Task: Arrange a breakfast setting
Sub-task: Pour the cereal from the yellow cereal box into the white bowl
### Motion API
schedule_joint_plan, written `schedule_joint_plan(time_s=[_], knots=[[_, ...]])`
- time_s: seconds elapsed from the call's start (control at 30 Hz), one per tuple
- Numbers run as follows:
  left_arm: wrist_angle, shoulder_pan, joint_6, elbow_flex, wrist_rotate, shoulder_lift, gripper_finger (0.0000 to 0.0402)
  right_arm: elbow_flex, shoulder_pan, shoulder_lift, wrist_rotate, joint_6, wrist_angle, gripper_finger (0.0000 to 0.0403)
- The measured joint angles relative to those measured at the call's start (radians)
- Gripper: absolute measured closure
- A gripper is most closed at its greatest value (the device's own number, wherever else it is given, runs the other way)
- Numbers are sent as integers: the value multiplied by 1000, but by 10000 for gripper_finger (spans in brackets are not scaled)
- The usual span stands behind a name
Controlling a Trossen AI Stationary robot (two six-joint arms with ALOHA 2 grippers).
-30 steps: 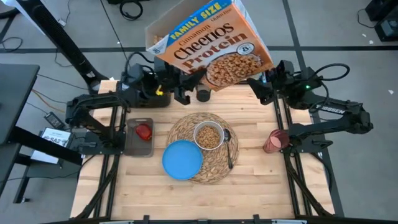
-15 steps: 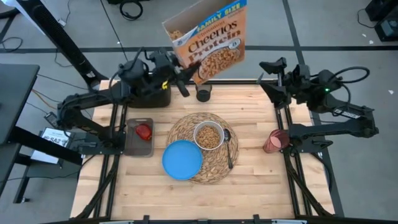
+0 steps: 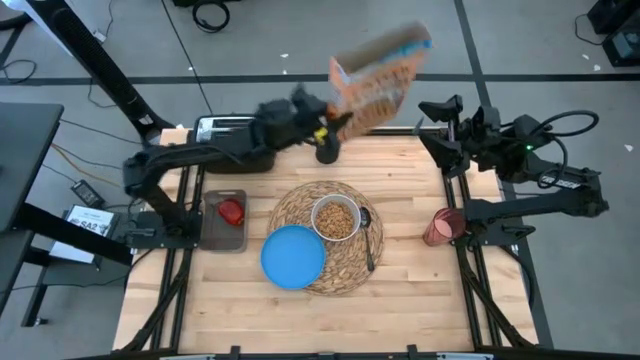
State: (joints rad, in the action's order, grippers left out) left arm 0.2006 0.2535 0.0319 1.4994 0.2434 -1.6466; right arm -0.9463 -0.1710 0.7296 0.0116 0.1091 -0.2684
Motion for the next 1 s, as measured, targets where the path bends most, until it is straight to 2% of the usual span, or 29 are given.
schedule_joint_plan(time_s=[0.2, 0.47, 0.7, 1.0], knots=[[111, 4, 38, -2, -43, -168, 216, -15, 56, -5, 45, 2, -13, 12], [204, 6, 78, -2, 16, -347, 216, -95, 109, 23, 101, 3, -11, 13], [246, 5, 96, -2, 39, -451, 216, -116, 127, 61, 118, 3, -4, 12], [309, 1, 83, 0, 145, -512, 216, -116, 127, 101, 120, 19, 1, 12]])
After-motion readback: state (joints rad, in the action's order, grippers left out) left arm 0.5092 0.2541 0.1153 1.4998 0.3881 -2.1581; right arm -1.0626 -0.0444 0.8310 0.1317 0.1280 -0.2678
